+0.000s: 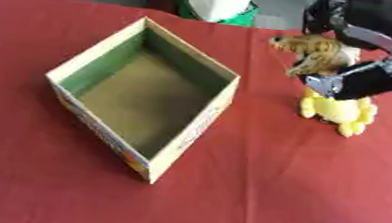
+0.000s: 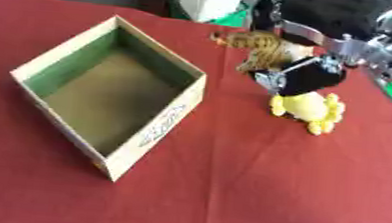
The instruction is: Pick up objects on the table and place them in the box.
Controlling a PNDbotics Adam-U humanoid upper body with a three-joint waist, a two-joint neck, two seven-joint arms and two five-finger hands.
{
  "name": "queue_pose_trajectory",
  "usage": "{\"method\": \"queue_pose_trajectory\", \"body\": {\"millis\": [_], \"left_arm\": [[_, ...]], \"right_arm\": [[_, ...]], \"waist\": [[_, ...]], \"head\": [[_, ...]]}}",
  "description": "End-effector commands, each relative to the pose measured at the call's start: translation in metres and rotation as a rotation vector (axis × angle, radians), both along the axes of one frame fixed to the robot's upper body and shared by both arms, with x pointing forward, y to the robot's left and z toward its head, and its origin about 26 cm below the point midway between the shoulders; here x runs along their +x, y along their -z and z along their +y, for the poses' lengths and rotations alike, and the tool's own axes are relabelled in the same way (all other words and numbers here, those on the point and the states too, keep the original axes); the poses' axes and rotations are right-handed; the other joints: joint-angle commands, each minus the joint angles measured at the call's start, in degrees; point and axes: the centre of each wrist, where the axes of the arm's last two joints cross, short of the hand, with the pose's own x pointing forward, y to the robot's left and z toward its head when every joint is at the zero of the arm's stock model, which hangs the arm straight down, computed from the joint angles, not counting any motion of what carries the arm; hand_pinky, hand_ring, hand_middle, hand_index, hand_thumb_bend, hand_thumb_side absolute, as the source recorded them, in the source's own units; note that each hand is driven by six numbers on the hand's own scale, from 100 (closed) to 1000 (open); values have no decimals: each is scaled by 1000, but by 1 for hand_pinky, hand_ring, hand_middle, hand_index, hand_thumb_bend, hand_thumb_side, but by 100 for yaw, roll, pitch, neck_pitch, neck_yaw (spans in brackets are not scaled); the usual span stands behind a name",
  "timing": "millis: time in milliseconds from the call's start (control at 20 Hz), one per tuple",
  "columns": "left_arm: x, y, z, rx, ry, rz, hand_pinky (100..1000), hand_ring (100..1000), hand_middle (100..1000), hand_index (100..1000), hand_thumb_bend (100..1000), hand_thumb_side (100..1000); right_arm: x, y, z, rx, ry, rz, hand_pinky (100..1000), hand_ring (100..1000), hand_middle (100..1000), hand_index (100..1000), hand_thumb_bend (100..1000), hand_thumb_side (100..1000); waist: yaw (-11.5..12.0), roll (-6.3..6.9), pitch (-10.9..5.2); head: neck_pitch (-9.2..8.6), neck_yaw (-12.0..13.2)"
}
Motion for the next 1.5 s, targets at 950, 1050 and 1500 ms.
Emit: {"method": "queue_pose_trajectory", "body": {"millis": [950,1050,1500], "left_arm": [[5,-25,-13,26,95,-103,775,632,691,791,100,938],[6,-30,-15,28,107,-129,773,632,692,791,100,934],[9,-40,-24,26,148,-195,769,632,690,788,100,928]], "right_arm": [[90,4,95,-57,-78,-81,426,631,522,400,100,259],[98,12,105,-68,-76,-86,424,632,523,400,100,259],[131,61,137,-144,-60,-74,420,631,520,396,100,264]], "waist": [[556,-49,-92],[583,-46,-77],[705,-58,9]], "head": [[-37,-683],[-29,-737],[-58,-905]]}}
